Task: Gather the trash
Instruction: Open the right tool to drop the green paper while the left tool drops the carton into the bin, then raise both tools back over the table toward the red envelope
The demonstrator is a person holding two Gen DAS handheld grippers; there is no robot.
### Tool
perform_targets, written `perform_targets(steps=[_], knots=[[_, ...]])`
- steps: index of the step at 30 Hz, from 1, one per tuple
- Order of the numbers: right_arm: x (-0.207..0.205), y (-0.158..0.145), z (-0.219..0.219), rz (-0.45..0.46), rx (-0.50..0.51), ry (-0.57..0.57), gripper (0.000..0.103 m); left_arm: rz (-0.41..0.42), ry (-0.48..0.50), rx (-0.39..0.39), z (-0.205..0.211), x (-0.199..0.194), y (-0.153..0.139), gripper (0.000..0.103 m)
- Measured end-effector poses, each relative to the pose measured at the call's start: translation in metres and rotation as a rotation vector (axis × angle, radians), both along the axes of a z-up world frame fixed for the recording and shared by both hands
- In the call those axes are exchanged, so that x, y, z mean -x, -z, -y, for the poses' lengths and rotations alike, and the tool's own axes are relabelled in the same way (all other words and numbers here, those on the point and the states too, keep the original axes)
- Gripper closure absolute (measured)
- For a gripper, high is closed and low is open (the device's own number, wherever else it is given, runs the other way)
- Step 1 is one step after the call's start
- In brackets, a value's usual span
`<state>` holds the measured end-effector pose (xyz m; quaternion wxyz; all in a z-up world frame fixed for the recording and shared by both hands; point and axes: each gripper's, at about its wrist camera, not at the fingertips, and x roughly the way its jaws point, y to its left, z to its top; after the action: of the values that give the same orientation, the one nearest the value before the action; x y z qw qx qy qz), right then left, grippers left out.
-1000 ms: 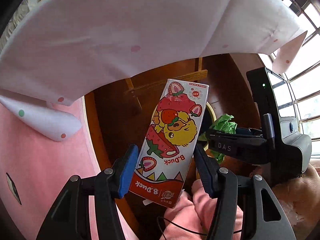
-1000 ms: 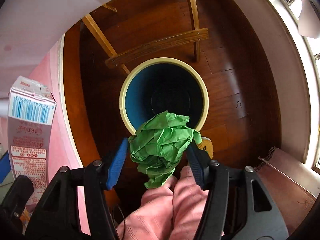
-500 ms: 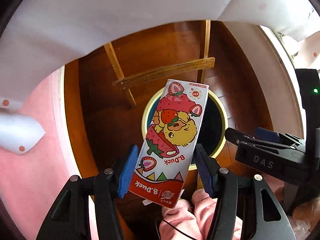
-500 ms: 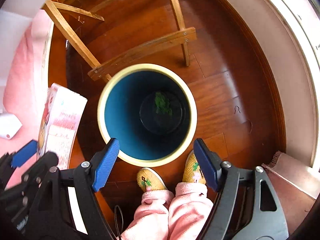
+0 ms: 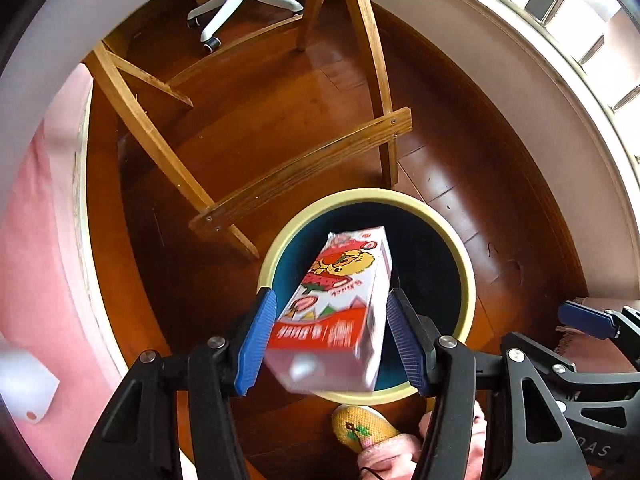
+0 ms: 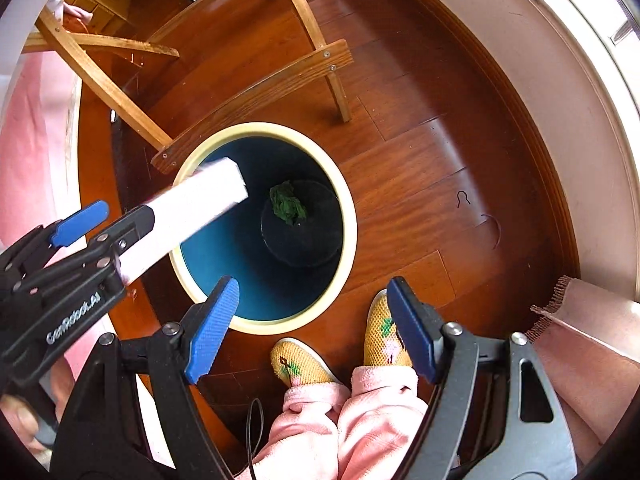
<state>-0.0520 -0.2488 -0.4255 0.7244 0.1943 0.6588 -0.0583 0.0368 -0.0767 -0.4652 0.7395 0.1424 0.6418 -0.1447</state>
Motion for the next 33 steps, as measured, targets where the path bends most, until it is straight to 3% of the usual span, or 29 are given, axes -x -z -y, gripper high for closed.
perform_targets(steps=[3,7,10,16,24,33], knots=[[0.000,-0.004,0.002,0.011,0.002,0.001,0.029,0.039,-0.017,-0.026,-0.006,-0.007,-0.006,0.044],[-0.002,-0.017,-0.002,0.032,0.009,-0.017,0.029,0.095,-0.051,-0.036,-0.014,-0.013,-0.015,0.034],[-0.003,-0.030,-0.008,0.050,0.015,-0.033,0.029,0.118,-0.081,-0.034,-0.024,-0.009,-0.028,0.033],[-0.009,-0.068,-0.028,0.078,0.015,-0.064,0.029,0.129,-0.137,-0.014,-0.046,0.007,-0.073,0.033],[-0.008,-0.165,-0.066,0.138,0.017,-0.130,0.029,0.207,-0.138,0.019,-0.070,0.030,-0.193,0.033],[0.001,-0.314,-0.099,0.273,0.039,-0.175,0.029,0.295,-0.201,0.100,-0.102,0.020,-0.342,0.033]])
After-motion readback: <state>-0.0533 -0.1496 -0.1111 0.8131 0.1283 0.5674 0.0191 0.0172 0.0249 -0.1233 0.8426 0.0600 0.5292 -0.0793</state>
